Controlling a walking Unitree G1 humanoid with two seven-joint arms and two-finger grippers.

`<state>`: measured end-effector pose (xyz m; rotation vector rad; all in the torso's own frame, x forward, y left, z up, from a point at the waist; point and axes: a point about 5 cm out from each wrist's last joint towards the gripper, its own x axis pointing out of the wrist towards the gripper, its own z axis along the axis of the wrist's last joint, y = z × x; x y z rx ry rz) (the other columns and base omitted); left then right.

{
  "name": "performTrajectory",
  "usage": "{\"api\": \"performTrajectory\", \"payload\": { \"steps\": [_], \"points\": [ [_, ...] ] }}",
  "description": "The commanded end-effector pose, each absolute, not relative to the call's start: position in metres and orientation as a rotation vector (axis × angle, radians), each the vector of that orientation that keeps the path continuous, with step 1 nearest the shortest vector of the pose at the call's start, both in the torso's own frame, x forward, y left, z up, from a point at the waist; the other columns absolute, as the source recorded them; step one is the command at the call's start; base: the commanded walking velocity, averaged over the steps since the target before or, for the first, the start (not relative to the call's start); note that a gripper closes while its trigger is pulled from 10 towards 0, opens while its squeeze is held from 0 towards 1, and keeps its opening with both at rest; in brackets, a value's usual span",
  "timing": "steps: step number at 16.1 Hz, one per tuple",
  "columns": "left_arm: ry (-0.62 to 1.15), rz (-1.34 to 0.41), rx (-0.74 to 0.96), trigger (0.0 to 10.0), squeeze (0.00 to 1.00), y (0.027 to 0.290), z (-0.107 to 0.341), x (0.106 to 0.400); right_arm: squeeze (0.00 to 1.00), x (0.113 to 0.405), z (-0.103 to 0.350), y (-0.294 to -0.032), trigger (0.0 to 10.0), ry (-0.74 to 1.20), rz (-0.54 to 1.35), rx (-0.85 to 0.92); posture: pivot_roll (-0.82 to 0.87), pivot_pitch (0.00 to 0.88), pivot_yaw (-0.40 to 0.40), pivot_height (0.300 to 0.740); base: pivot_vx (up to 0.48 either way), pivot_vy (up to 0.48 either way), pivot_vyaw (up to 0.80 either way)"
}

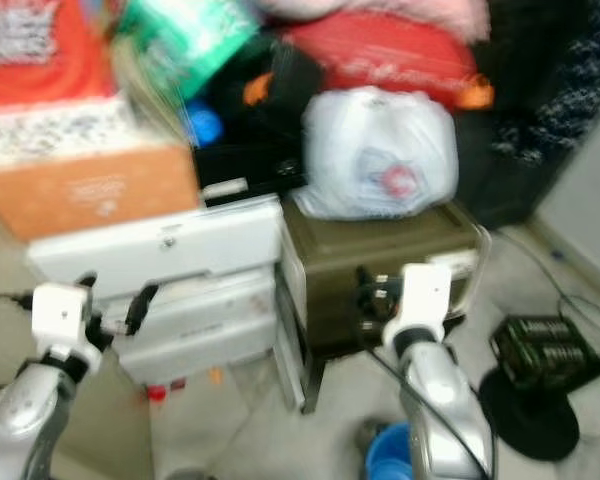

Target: Clean up the room

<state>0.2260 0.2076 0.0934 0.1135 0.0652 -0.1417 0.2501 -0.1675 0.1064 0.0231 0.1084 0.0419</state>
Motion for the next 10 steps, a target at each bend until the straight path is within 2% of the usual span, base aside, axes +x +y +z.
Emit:
{"api": "performTrajectory", "payload": {
  "steps": [1,10],
  "points": [
    [0.065,-0.161,0.107,10.0,0.00,0.2037,0.0952,0.2263,0.00,0.2482,0.1092,-0.1749,10.0,0.097,0.022,0.008,-0.07,0.000,-0.046,0.740,0.000,0.000,0.79],
    [0.061,-0.222,0.119,10.0,0.00,0.1960,0.0976,0.2299,0.00,0.2531,0.1070,-0.1717,10.0,0.098,0.032,-0.001,-0.06,0.000,-0.050,0.740,0.000,0.000,0.80]
  ]
}}
